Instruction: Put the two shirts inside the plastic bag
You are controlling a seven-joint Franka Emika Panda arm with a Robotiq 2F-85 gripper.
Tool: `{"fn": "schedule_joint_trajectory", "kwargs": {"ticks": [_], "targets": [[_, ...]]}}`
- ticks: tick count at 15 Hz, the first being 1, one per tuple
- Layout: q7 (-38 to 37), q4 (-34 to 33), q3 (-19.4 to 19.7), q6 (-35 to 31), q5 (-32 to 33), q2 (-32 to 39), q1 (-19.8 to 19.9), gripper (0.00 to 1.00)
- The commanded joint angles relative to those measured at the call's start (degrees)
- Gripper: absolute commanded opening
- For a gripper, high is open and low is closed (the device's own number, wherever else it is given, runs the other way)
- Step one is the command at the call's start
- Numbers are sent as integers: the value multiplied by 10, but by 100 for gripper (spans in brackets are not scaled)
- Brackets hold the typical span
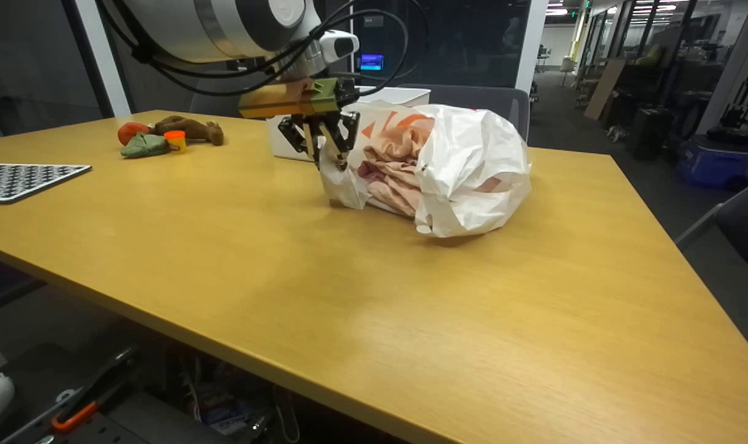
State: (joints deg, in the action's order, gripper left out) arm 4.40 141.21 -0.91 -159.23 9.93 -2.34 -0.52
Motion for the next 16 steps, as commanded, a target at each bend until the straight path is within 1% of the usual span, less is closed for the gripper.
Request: {"fn": "schedule_joint_trajectory", "kwargs": {"ticks": [1, 2, 3, 4, 7, 8, 10, 12, 16], "targets": [[-52, 1, 1, -1, 66, -12, 11, 12], [-66, 1, 1, 6, 89, -15, 14, 5], [-70, -1, 0, 34, 110, -20, 15, 0], [-64, 0, -1, 54, 116, -26, 14, 0], [-16, 0, -8, 136, 97, -59, 2, 0], [-15, -3, -12, 162, 102, -72, 0, 0], [-21, -2, -21, 170, 131, -103, 0, 0], [-45, -3, -36, 166, 189, -132, 7, 0], [-122, -4, -64, 121, 307, -174, 30, 0]]}}
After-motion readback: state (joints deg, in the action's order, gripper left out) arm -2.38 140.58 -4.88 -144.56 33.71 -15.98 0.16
